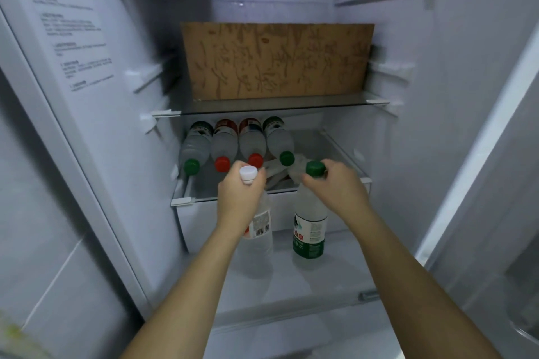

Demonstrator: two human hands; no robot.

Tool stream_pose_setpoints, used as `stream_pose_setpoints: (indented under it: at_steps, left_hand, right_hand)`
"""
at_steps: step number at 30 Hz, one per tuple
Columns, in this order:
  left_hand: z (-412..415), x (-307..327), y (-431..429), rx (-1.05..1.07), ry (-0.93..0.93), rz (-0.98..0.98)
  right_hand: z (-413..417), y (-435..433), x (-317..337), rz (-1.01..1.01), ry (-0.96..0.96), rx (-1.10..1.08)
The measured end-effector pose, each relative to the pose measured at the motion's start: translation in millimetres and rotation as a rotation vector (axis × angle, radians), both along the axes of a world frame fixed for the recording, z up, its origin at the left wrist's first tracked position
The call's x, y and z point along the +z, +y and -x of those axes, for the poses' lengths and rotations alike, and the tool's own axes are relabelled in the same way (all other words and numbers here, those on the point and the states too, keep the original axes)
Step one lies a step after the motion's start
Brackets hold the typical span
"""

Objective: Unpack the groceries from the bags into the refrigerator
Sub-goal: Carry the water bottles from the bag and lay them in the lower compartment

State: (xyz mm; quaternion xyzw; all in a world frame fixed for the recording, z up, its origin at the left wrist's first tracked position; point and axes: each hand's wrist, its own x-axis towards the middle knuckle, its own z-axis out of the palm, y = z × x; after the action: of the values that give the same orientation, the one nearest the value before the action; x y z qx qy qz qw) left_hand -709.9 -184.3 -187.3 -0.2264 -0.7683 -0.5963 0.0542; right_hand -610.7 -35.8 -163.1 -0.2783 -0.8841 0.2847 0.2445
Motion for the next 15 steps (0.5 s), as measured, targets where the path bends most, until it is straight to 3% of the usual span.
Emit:
stream_pose_setpoints:
  at_steps: [5,15]
  left_hand:
    - [5.4,-1.3,0.9,-0.006,-0.014,0.012]
    - [6.5,-3.5,1.6,-0.005,-0.001,0.001]
  right_hand:
    - [-18.5,-4.7,9.2,-0.082,0.092,-0.029]
    - [-41.0,-4.4,67.8,-0.301,0.826,-0.153]
